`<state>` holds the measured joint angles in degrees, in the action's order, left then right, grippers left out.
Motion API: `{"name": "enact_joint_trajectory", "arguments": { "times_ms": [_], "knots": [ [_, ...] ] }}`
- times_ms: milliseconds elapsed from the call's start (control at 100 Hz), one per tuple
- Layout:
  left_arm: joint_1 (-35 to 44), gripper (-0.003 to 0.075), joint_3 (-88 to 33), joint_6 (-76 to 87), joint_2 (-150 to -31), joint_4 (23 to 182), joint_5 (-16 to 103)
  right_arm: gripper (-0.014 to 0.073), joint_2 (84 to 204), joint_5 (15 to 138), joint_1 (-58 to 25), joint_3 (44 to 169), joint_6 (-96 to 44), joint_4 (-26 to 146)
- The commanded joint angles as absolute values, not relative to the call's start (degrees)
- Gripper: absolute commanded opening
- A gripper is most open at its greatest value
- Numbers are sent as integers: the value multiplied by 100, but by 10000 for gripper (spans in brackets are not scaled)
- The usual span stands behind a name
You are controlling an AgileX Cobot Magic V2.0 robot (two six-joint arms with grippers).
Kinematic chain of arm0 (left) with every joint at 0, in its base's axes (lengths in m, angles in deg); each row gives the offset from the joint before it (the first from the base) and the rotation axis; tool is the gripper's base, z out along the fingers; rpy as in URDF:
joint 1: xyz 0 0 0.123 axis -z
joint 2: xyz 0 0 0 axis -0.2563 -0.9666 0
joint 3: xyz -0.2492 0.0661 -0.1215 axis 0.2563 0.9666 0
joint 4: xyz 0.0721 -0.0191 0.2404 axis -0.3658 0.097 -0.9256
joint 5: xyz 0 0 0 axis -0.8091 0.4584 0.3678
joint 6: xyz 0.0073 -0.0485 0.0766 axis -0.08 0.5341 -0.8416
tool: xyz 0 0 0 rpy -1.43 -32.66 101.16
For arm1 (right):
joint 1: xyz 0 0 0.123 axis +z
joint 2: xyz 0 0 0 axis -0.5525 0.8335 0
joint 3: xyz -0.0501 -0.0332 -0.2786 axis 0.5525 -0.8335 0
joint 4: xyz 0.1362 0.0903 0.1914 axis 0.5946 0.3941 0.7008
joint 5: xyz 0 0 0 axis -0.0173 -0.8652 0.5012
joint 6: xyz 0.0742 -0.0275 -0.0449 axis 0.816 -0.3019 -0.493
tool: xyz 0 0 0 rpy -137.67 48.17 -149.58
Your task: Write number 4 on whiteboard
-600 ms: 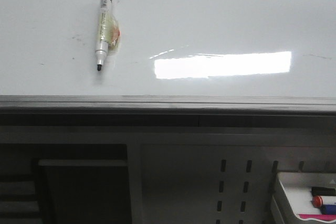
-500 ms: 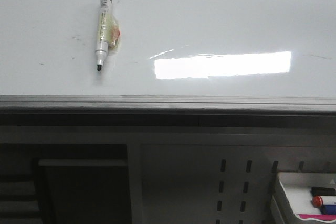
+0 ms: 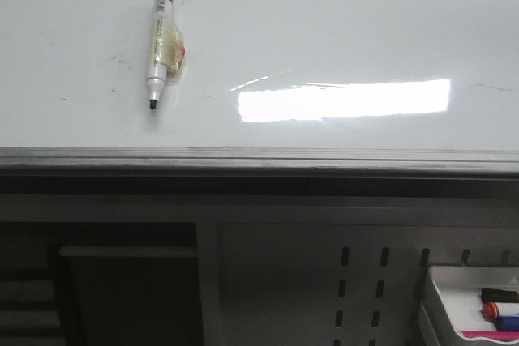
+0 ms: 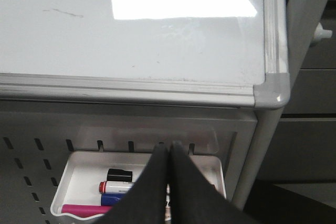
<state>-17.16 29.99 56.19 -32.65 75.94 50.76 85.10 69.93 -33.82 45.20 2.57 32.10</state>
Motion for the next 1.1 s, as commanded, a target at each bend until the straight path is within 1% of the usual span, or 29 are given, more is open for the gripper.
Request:
{"name": "enact_joint_trajectory", "arguments": {
  "times_ms": [0,300,390,470,500,590,650,720,820,980,1020,1090],
  "knots": [
    [-1734,-20,3197,5629,-3124,7666,4842,-50,8421,7113,-3387,4416,236,3217],
    [-1734,-20,3197,5629,-3124,7558,4817,-50,8421,7113,-3387,4416,236,3217],
    [-1734,-20,3197,5629,-3124,7667,4747,-50,8421,7452,-3387,4416,236,3206],
    [-1734,-20,3197,5641,-3124,8542,4519,-50,8421,8309,-3387,4416,236,3280],
    [-1734,-20,3197,5668,-3124,9263,4415,-50,8421,8614,-3387,4416,265,3399],
    [-1734,-20,3197,5668,-3124,11318,4257,-50,8421,9534,-3387,4416,431,4232],
    [-1734,-20,3197,5668,-3124,12076,4243,-50,8421,9814,-3387,4416,654,5036],
    [-1734,-20,3197,5668,-3124,12489,4186,-50,8421,9593,-3387,4416,686,5742],
    [-1734,-20,3197,5668,-3124,12566,4176,-50,8421,9150,-3387,4416,686,5972],
    [-1734,-20,3132,5642,-3124,12634,4128,-50,8421,9076,-3387,4569,686,6325],
    [-1734,-20,3053,5483,-3124,12624,4128,-50,8432,8881,-3387,4714,686,6311],
    [-1734,-20,2842,4884,-3134,12605,4081,-50,8524,8192,-3387,5061,589,6180]
  ]
}}
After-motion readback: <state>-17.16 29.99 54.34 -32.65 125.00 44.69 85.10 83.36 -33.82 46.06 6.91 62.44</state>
